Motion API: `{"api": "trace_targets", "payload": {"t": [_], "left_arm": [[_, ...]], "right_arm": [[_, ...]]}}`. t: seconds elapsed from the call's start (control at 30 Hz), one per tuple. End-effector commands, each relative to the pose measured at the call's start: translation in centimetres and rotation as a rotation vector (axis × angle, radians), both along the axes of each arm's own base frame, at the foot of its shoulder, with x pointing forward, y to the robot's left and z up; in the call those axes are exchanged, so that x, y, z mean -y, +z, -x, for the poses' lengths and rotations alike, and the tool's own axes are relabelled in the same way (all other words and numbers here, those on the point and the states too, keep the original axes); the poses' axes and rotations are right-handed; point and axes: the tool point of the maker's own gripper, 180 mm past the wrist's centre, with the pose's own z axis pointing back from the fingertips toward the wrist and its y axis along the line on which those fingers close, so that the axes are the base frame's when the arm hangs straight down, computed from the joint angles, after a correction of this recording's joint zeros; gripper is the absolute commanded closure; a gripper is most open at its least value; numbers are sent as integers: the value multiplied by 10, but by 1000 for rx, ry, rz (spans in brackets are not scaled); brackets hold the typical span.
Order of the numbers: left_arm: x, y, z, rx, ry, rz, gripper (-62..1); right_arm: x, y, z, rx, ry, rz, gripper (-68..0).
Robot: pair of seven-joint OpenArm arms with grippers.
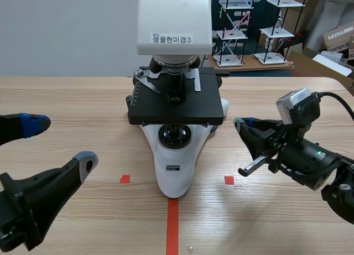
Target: Return to the home posture
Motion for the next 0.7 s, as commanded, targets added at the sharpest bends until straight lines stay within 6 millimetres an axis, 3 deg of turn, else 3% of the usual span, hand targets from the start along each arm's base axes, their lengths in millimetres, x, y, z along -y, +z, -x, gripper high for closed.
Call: {"api": "trace_targets", "payload": {"t": [0.0, 0.3, 0.67], "left_arm": [[1, 8, -1, 22, 1, 15, -598], [1, 8, -1, 22, 1, 15, -598], [1, 8, -1, 22, 1, 15, -598]], "right_arm": [[2, 13, -7, 35, -8, -20, -48], [20, 3, 21, -7, -27, 0, -299], [39, 34, 68, 12, -5, 44, -611]]}}
